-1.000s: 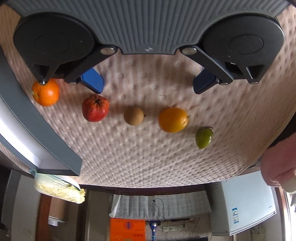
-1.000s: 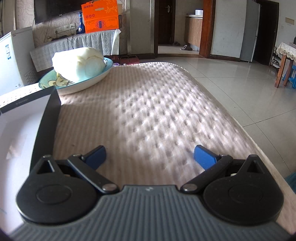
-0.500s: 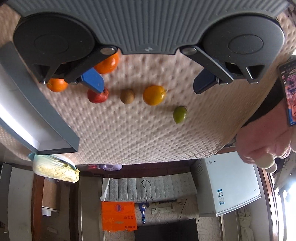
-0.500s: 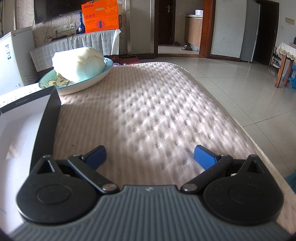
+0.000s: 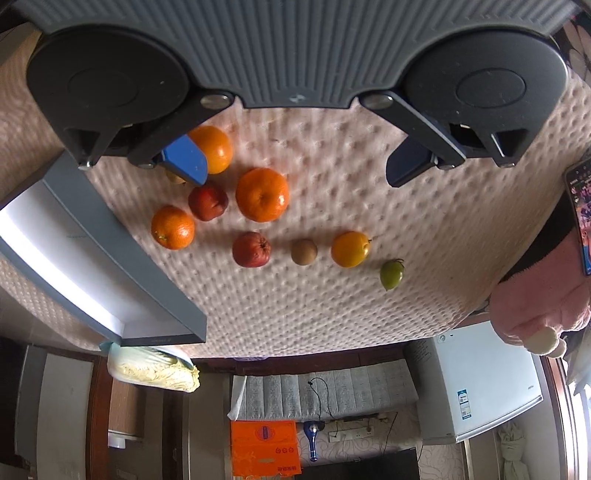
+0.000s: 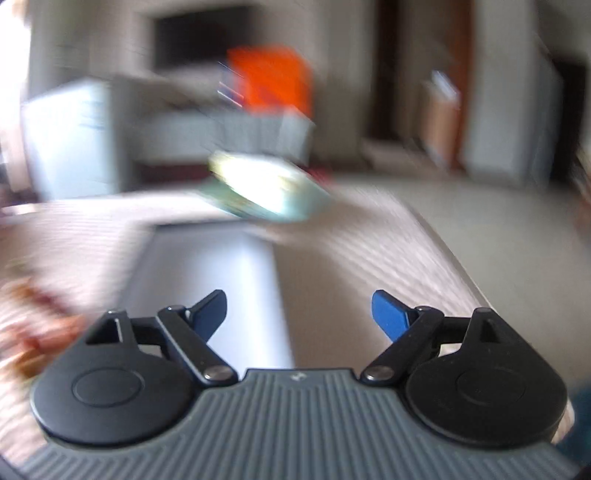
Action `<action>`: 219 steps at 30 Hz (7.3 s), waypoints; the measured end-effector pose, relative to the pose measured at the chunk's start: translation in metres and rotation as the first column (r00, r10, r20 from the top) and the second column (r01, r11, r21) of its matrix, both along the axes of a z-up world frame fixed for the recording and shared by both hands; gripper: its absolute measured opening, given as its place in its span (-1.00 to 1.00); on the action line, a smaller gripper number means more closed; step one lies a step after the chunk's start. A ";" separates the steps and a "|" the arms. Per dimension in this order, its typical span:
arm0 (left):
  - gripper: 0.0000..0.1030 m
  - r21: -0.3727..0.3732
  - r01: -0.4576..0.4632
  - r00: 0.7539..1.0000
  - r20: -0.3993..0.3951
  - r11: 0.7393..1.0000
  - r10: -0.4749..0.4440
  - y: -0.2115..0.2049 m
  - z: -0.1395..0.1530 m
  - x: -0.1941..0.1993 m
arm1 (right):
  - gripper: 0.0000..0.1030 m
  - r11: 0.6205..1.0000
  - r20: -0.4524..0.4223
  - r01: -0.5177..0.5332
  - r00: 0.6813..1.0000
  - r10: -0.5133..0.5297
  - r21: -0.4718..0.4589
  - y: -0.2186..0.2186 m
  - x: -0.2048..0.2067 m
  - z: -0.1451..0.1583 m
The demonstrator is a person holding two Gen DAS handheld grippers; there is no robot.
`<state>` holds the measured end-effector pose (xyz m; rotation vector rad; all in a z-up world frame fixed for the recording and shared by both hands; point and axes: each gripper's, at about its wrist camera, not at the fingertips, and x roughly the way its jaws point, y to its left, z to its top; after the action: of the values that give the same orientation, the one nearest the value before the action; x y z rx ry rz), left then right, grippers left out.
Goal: Organize fruits
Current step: 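Move the right tool toward the green lime among the fruits, then close the right tool on the green lime and lift it, then grasp an orange with the left tool while the right tool holds the lime, then carry the orange into the box and open the left tool while right carries lime, then lower the green lime into the box and open the right tool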
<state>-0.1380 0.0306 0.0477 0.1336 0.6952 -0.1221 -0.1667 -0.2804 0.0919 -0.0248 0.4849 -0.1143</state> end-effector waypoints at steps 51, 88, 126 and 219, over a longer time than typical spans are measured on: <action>0.41 -0.040 0.205 0.977 -0.044 0.978 -0.207 -0.013 -0.021 -0.002 | -0.46 0.813 -0.268 -0.578 0.796 0.543 -0.070 0.155 -0.006 -0.073; 0.27 -0.080 0.213 0.974 -0.066 0.974 -0.218 -0.025 -0.031 0.010 | -0.46 0.820 -0.262 -0.571 0.798 0.543 -0.040 0.136 -0.001 -0.061; -0.30 -0.075 0.074 0.996 0.064 0.994 -0.070 0.025 0.023 0.027 | -0.47 0.846 -0.181 -0.533 0.831 0.527 0.018 0.140 0.020 -0.026; 0.24 -0.099 0.211 0.976 0.070 0.972 -0.205 -0.095 0.029 0.086 | -0.11 0.995 -0.157 -0.092 0.983 0.097 0.040 0.045 0.072 -0.041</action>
<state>-0.0518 -0.0643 0.0770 0.1075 0.6123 -0.3546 -0.0945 -0.2356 0.0506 -0.0247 0.6440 -0.0108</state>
